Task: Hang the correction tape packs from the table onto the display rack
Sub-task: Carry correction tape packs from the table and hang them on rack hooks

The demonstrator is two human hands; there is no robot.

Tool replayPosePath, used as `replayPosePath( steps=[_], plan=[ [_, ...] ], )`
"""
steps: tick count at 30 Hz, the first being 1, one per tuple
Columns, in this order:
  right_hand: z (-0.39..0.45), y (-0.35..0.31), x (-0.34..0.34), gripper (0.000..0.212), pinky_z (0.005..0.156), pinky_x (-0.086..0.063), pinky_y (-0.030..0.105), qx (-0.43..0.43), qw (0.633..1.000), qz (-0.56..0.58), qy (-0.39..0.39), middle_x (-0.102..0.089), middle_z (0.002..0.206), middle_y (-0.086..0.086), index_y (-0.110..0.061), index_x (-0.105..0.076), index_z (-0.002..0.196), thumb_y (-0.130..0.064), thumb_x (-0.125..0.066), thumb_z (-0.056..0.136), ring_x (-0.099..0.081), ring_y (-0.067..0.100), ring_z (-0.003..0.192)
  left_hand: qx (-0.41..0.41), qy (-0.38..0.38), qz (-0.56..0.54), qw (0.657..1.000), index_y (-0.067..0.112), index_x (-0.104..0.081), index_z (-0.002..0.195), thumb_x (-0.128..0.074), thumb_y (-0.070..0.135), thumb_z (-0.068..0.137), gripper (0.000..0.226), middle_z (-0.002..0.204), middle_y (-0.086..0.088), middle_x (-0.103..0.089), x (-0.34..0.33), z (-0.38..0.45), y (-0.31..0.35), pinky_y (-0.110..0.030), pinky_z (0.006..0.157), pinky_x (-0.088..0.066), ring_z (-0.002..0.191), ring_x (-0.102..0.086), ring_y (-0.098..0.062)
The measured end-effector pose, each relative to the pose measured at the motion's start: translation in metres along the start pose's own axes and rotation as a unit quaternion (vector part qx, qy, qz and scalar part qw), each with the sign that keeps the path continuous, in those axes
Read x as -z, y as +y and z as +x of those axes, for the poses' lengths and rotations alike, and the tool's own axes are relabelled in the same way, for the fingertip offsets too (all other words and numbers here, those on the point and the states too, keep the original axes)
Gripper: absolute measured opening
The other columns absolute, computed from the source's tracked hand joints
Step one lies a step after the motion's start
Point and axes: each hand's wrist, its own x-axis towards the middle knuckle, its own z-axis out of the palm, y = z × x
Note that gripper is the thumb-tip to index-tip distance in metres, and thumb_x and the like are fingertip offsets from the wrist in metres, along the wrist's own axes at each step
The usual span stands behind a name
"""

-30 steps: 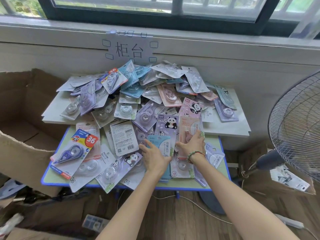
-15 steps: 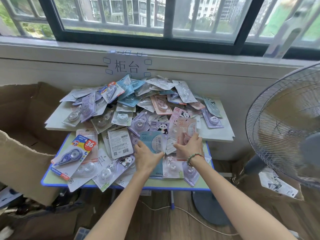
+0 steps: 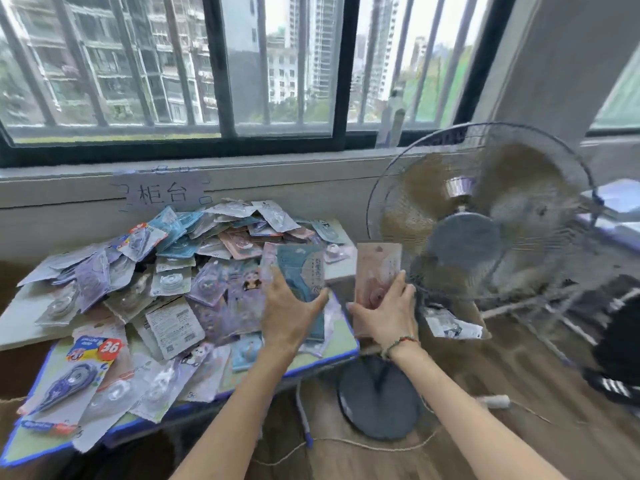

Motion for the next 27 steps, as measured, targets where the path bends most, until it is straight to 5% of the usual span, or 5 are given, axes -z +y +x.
replayPosePath(
  steps=[8,16,27],
  plan=[
    [-0.113,0.112,0.145,0.122,0.100,-0.037,0.040,-0.160,0.967,-0.050,0.191,-0.028,0.139,0.017,-0.002,-0.002,0.150,-0.055,-0.076,0.069,-0.033,0.034,0.130,-0.144,-0.174,-0.044,0.973,0.016,-0.012,0.153,-0.071,0.054,0.075,0.105,0.124,-0.012,-0.048,-0.069,-0.128,0.102,-0.042,0.090,-0.046,0.113,-0.053,-0.031],
    [-0.270,0.242,0.317,0.120,0.097,-0.040,0.041,-0.312,0.867,-0.067,0.383,-0.031,0.138,0.019,-0.003,-0.006,0.149,-0.052,-0.079,0.067,-0.038,0.035,0.127,-0.310,-0.316,-0.081,0.893,0.014,-0.005,0.154,-0.069,0.053,0.079,0.106,0.127,-0.012,-0.045,-0.133,-0.326,0.234,-0.039,0.085,-0.045,0.115,-0.052,-0.030],
    [-0.511,0.401,0.517,0.119,0.092,-0.043,0.046,-0.427,0.740,-0.105,0.509,-0.034,0.136,0.017,-0.003,-0.006,0.150,-0.051,-0.079,0.068,-0.038,0.035,0.127,-0.390,-0.445,-0.147,0.793,0.018,-0.004,0.154,-0.068,0.055,0.078,0.106,0.133,-0.010,-0.043,-0.191,-0.642,0.376,-0.038,0.086,-0.044,0.116,-0.052,-0.030]
  ],
)
